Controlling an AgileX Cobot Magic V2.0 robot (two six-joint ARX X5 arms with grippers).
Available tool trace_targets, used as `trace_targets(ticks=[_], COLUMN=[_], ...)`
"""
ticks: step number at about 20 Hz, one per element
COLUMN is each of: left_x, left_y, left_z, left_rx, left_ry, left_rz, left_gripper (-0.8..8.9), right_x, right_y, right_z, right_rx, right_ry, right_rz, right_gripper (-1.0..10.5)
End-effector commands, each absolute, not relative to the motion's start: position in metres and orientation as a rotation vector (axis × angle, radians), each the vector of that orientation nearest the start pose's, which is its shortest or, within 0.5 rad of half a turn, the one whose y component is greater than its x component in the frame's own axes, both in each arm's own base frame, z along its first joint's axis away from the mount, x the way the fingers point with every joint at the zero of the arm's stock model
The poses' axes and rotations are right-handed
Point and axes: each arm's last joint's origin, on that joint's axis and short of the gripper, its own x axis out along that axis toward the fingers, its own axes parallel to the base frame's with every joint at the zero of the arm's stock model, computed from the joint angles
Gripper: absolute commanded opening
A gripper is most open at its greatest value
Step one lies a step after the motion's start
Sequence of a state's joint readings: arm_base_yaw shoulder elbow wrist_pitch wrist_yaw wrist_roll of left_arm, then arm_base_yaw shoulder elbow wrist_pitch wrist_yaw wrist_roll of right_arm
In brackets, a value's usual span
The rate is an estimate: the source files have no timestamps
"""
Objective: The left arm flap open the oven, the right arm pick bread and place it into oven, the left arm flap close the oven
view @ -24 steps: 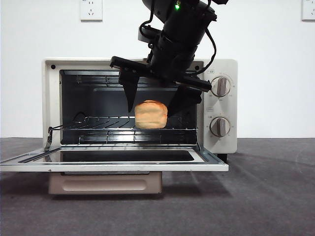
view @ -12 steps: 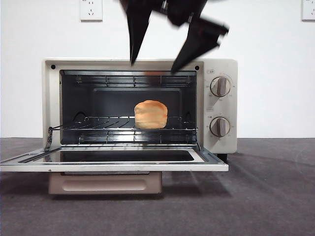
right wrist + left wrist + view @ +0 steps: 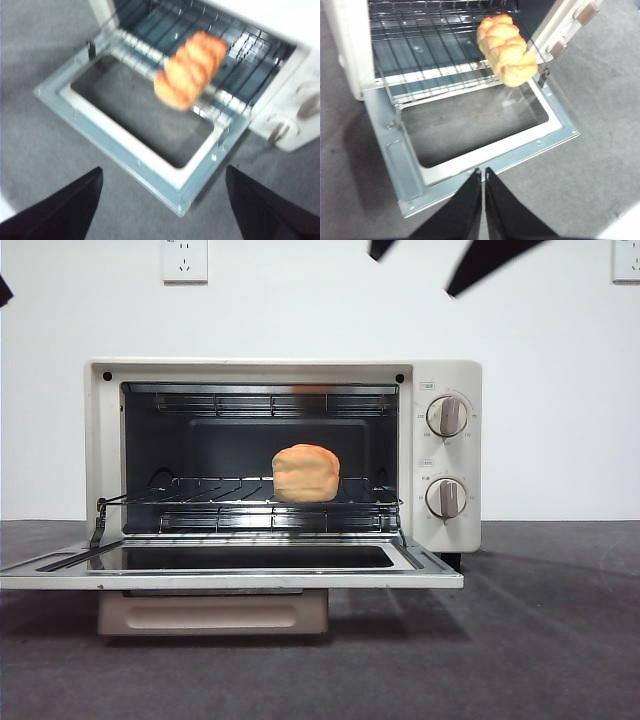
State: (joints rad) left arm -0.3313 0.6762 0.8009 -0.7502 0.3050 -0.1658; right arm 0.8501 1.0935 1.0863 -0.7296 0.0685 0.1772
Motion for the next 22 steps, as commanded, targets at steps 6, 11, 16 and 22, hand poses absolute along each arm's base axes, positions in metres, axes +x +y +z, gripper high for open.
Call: trace_targets(ticks=[6,11,16,22], left_x=[0.126,0.129,0.138,0.152], left_y=[-0.053,-0.054,-0.053,-0.037], left_z=[0.303,0.301,0.286,0.23], left_rx=[-0.178,-0.179,-0.253,-0.374], left_ry=[0.695,0.702,0.683,0.722], left_rz=[-0.556,-0.55,-0.509,-0.351], left_gripper=[0.16,0.16,0.16,0.15], right_x=[0.122,0.113,0.112,0.111], right_y=[0.143,0.133,0.132,0.131], right_z=[0.312,0.318,0.32,0.319], right_rx=[-0.13,-0.114,-0.108,-0.112], right_ry=[0.676,0.623,0.616,0.628], right_rz=[0.815,0.837,0.843,0.844], right_gripper=[3.9,3.9,3.9,3.9])
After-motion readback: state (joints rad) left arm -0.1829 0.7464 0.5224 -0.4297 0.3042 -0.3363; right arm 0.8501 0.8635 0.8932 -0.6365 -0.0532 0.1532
